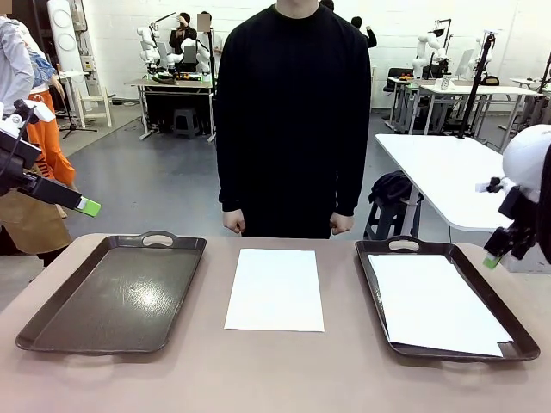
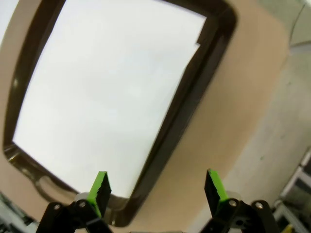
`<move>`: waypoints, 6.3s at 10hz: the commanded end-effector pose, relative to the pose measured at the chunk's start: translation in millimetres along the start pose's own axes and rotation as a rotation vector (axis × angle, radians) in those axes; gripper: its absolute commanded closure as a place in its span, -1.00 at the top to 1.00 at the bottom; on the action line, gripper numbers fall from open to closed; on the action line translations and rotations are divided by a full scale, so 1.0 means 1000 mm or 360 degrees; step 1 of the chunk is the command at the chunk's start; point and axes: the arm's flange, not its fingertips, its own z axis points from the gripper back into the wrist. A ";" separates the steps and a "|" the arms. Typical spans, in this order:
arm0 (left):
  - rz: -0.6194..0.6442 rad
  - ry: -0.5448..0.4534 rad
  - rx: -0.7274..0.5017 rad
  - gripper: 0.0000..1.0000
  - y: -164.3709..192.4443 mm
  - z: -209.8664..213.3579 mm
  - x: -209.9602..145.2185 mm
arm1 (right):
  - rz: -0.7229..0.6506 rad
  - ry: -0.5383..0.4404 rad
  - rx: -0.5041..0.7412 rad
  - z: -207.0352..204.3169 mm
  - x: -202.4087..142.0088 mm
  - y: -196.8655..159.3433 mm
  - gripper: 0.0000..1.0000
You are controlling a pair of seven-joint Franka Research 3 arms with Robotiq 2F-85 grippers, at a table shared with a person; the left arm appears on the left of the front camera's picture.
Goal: Sort the A4 documents.
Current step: Receive the A4 Paper.
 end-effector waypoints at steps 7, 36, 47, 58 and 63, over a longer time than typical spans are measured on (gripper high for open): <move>0.0002 -0.0014 -0.0017 1.00 0.002 -0.001 -0.001 | 0.0450 -0.0743 0.0354 0.150 -0.035 0.067 1.00; 0.0002 -0.0014 -0.0017 1.00 0.002 -0.001 -0.001 | 0.0381 -0.0714 0.0492 0.154 -0.050 0.076 1.00; 0.0002 -0.0014 -0.0017 1.00 0.002 -0.001 -0.001 | 0.0381 -0.0714 0.0492 0.154 -0.050 0.076 1.00; 0.0002 -0.0014 -0.0017 1.00 0.002 -0.001 -0.001 | 0.0381 -0.0714 0.0492 0.154 -0.050 0.076 1.00; 0.0002 -0.0014 -0.0017 1.00 0.002 -0.001 -0.001 | 0.0381 -0.0714 0.0492 0.154 -0.050 0.076 1.00</move>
